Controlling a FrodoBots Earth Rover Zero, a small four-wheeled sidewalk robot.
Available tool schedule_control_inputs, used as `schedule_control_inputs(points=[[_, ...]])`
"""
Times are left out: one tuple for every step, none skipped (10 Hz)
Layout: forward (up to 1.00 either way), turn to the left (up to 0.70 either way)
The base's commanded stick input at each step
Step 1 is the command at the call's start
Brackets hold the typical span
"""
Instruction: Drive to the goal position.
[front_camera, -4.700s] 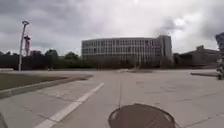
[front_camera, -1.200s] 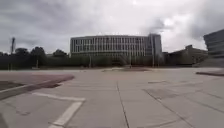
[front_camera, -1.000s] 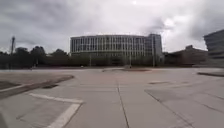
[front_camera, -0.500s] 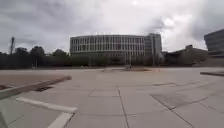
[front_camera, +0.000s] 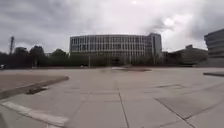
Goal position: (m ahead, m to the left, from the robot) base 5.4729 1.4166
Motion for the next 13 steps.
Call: schedule_control_inputs(points=[[0.7, 0.05], [0.7, 0.13], [0.7, 0.16], [0.7, 0.19], [0.7, 0.05], [0.7, 0.0], [0.7, 0.0], [0.7, 0.0], [0.7, 0.0], [0.7, 0.0], [0.7, 0.0], [0.7, 0.0], [0.7, 0.0]])
